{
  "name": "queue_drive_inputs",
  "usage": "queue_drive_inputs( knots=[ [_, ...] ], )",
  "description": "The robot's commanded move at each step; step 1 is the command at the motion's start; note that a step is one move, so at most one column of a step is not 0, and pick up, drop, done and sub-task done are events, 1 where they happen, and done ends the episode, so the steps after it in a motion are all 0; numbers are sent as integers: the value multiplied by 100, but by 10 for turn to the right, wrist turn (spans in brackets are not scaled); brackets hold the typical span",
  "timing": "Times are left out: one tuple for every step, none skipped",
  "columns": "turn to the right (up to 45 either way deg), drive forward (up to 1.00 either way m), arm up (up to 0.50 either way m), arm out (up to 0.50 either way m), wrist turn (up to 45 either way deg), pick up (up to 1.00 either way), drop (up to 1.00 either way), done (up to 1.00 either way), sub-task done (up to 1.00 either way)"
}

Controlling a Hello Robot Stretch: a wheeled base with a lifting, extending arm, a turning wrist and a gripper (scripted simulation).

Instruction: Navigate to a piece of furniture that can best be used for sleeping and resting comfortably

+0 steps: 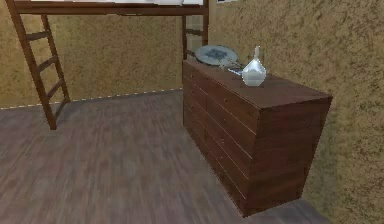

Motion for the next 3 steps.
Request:
queue_drive_inputs(
  knots=[
    [-30, 0, 0, 0, 0, 0, 0, 0, 0],
    [0, 55, 0, 0, 0, 0, 0, 0, 0],
    [-240, 0, 0, 0, 0, 0, 0, 0, 0]
  ],
)
